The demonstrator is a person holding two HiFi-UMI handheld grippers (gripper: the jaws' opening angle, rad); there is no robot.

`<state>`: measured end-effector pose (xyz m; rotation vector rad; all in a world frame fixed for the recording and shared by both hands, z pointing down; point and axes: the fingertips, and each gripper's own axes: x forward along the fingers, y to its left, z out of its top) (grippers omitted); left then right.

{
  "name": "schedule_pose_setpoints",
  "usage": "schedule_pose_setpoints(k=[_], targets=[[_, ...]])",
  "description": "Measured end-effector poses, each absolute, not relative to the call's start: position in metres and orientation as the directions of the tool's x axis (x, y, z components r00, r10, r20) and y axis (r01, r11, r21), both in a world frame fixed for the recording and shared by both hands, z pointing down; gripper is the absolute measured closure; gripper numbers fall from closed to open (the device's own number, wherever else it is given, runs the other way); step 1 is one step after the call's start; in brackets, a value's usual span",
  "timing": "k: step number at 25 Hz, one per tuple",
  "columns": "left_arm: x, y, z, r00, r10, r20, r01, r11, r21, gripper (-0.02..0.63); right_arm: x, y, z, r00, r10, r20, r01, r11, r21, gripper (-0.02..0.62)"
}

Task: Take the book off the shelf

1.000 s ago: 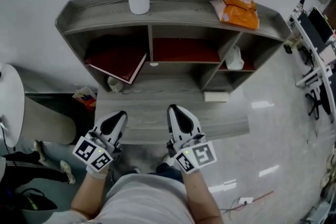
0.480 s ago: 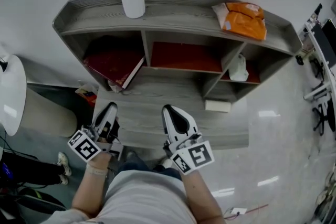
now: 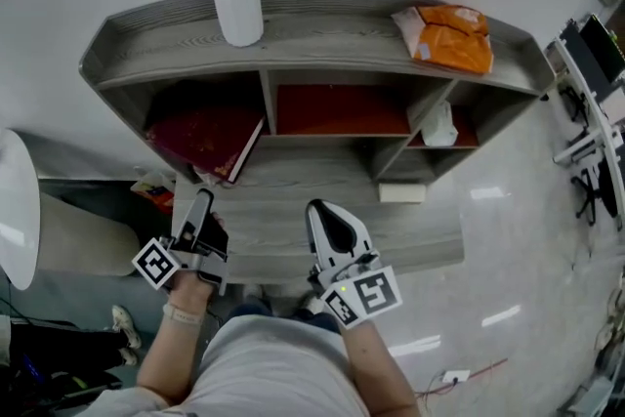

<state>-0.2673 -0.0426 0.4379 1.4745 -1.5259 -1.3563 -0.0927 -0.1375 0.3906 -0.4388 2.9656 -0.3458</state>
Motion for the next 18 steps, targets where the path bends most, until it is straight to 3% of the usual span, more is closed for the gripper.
schedule_pose_setpoints(k=[7, 18], targets=[[-0.289, -0.066, 0.462, -0.151, -0.976, -0.160, -0.223, -0.124, 0.967, 0.228, -0.102, -0.137, 0.392, -0.923, -0.378, -0.070, -0.353, 0.905, -0.238, 0.575], [-0.309, -0.100, 0.464, -0.057, -0.985, -0.161, -0.197, -0.147, 0.969, 0.209, -0.100, -0.135, 0.394, -0.873, -0.486, -0.045, -0.462, 0.853, -0.245, 0.575]])
